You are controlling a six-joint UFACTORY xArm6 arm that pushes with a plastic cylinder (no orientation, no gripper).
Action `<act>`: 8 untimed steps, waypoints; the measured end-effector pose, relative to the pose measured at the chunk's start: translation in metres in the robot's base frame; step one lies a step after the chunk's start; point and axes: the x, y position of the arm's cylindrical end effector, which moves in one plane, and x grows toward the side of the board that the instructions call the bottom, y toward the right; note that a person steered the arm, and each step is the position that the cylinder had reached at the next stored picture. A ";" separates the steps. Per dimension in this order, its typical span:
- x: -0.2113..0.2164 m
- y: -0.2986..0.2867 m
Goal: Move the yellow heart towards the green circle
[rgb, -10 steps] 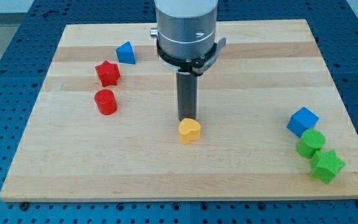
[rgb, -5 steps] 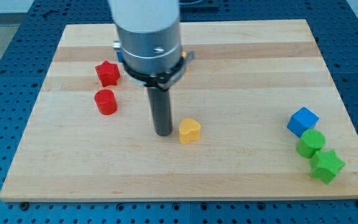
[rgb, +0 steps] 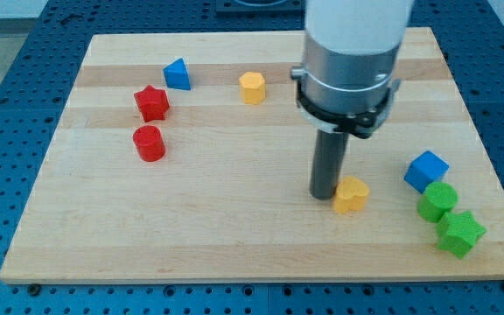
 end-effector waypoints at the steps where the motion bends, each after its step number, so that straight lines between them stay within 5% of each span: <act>1: 0.002 0.024; 8: 0.029 0.035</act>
